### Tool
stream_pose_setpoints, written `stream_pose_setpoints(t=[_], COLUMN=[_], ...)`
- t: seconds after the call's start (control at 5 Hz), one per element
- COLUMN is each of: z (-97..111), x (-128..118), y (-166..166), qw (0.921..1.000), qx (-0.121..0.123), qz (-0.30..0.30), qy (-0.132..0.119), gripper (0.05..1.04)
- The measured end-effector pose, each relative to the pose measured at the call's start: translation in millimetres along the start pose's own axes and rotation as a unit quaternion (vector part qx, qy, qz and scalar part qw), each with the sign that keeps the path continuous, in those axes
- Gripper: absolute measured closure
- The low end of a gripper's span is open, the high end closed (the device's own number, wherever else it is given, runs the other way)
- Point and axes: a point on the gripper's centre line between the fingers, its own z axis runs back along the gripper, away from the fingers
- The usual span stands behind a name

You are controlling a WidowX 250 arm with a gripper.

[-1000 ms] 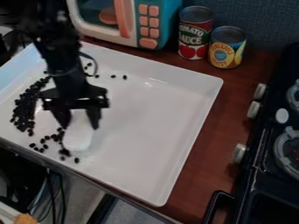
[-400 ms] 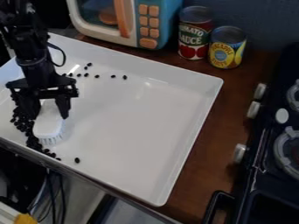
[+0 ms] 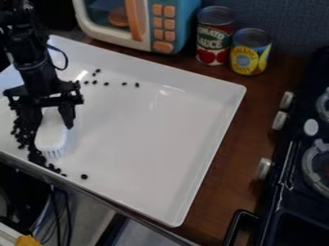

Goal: Sweep into pile

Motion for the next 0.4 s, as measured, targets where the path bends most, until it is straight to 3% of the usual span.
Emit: stream_pose_setpoints(t=[0.2, 0.4], z=[5.7, 9.5], x=[-14.2, -21.5], y=[-29.6, -68.8], qw=[0.9987, 0.9971], qx=[-0.036, -0.055], qz=[0.004, -0.002], qy=[0.036, 0.052], gripper=[0.375, 0.375])
